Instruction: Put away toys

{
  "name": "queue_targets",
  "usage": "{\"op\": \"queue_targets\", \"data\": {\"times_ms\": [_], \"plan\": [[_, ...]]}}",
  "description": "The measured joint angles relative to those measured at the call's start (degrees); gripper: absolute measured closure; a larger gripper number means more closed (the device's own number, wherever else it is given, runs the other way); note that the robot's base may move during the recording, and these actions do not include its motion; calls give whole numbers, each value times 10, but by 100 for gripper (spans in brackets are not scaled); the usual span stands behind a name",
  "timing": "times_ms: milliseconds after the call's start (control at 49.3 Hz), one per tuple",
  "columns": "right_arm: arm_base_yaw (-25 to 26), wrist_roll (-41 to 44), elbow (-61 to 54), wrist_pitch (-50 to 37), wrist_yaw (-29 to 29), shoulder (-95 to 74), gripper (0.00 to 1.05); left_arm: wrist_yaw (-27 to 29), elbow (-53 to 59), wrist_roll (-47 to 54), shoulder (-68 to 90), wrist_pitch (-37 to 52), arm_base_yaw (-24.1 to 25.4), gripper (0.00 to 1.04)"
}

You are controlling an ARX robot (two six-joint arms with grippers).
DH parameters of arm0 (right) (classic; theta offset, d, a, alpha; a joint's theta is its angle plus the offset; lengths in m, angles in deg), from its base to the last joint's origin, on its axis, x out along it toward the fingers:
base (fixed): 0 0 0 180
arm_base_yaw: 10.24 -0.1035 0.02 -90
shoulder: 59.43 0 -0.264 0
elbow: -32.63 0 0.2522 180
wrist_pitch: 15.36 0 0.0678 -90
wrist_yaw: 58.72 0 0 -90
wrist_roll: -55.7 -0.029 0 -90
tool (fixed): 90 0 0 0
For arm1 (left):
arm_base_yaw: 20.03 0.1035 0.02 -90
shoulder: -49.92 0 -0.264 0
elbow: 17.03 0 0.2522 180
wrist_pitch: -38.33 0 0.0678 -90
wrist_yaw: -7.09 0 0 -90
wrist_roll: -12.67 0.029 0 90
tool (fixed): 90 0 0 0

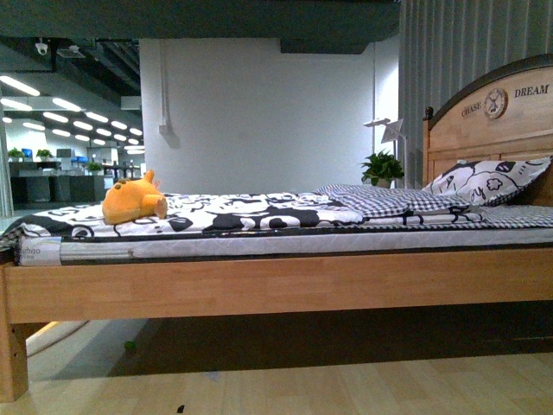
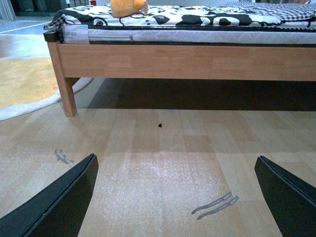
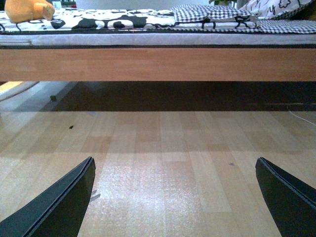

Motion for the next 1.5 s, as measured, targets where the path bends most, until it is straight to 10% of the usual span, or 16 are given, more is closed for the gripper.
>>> {"op": "queue_targets", "data": {"times_ms": [1502], "plan": [[0, 0, 0, 0, -2, 0, 6, 0, 0, 0, -1, -1, 0, 6]]}}
